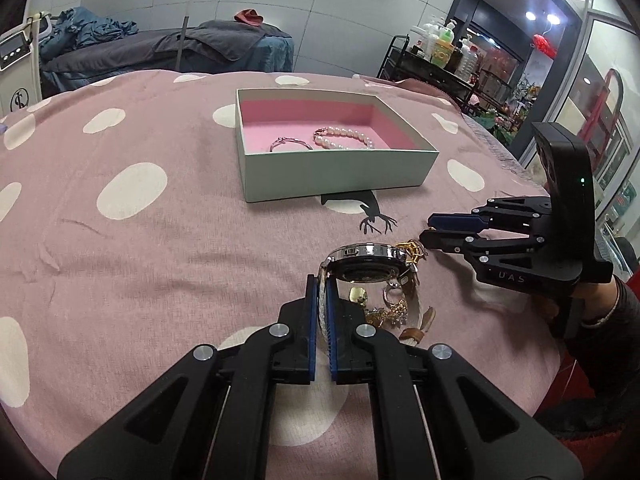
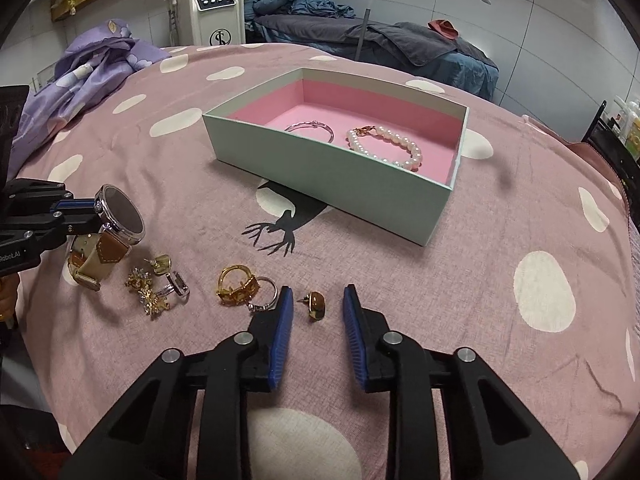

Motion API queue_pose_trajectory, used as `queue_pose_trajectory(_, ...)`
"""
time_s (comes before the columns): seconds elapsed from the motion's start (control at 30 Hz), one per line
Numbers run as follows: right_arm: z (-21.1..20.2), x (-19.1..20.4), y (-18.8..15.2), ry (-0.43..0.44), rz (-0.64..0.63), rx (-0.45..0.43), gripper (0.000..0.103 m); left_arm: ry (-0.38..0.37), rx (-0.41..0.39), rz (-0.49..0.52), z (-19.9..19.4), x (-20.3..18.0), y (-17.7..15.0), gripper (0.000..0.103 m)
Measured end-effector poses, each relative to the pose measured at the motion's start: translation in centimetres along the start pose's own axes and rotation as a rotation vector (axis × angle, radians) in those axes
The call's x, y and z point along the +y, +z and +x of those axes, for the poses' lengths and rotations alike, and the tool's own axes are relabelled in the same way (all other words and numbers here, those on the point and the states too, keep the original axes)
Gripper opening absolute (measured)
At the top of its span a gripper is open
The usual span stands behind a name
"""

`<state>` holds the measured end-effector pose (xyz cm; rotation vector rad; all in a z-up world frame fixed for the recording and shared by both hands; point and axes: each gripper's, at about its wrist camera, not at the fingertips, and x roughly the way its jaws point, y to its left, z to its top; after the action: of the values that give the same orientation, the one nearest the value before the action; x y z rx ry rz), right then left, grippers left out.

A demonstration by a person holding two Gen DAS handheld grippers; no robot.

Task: Organize jewelry
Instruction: 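Close the left tool on the watch and lift it, then lower the watch into the pink-lined box and open the left tool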

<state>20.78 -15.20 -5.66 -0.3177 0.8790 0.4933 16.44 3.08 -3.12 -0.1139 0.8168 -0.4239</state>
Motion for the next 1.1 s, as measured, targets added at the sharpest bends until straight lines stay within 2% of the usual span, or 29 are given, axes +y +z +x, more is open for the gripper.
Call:
queue_pose_trajectory(0.03,0.0,0.0,0.0,0.004,-0.001,0.0,0.014,0.001,-0.002,-0.001,0.0,0.0,0.1,0.004)
queue_pose_trajectory(0.17,-0.1,-0.1,-0.1,0.009,0.006,-0.005,0.01,0.009,-0.007,0.003,0.3,0.0,0.6,0.004)
queue_pose_trajectory(0.37,-0.8,-0.8,-0.3,0.04,0.055,-0.025,0.009,0.005,-0.019,0.023,0.3,-0.4,1.5,0.004)
queue_pose_trajectory(0.6,-3.0,-1.8,0.5,0.109,0.118,-0.091,0.009,0.019,-0.038,0.057,-0.1,-0.6,3.4,0.004)
queue_pose_trajectory(0.8,-4.4,-2.3,3.3,0.136,0.123,-0.144,0.009,0.043,-0.054,0.087,0.4,-0.5,7.5,0.004)
queue_pose_trajectory(1.0,-3.3,-3.4,6.9,0.142,0.142,-0.148,0.009,0.077,-0.011,0.12,3.5,-0.4,11.9,0.004)
queue_pose_trajectory(1.1,-2.1,-3.8,8.4,0.109,0.13,-0.135,0.009,0.1,0.025,0.117,5.6,0.1,13.6,0.004)
